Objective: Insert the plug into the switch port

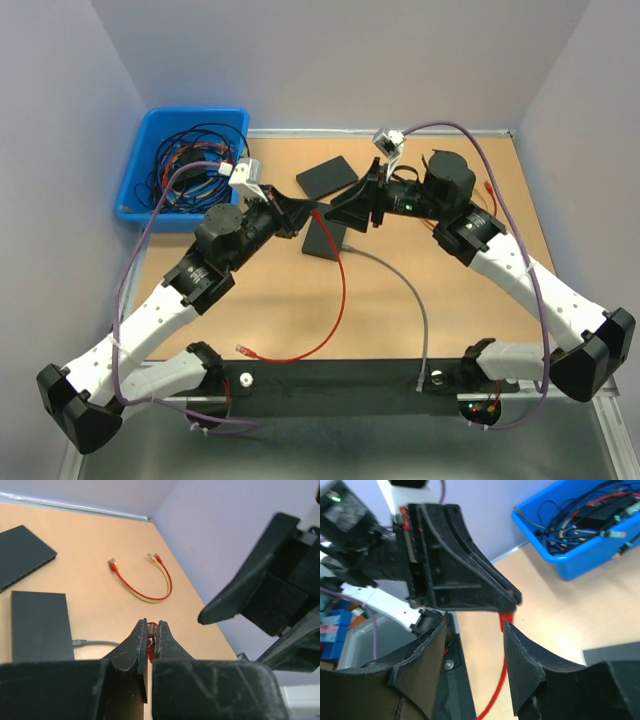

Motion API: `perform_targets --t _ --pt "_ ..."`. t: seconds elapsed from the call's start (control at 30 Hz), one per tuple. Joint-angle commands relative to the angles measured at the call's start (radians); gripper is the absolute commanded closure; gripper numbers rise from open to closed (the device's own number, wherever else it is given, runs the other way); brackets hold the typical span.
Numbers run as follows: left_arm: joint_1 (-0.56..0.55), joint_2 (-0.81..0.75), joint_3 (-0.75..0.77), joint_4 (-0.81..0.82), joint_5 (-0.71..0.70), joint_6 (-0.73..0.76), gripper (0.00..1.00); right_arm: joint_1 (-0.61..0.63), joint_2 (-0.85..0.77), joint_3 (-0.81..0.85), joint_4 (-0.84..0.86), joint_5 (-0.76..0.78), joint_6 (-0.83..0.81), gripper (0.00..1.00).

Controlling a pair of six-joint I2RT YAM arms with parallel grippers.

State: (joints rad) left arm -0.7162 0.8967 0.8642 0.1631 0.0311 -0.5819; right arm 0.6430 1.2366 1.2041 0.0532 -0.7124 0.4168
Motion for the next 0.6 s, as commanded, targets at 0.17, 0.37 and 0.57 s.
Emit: perform_targets --t 0.17,0.37,0.57 --pt "0.000 0.050 0.217 -0.240 -0.149 -0.142 1.00 0.058 0.023 0.140 -0.331 0.274 -0.253 0.49" --pt "-0.006 0.068 0.225 -0.238 -0.148 -0.173 1.00 0.099 0.056 0.178 -0.337 0.317 -0.253 0.52" --pt "-0.012 0.079 0.214 -0.229 -0.145 -0.180 1.00 0.162 0.107 0.206 -0.335 0.376 -0.266 0.55"
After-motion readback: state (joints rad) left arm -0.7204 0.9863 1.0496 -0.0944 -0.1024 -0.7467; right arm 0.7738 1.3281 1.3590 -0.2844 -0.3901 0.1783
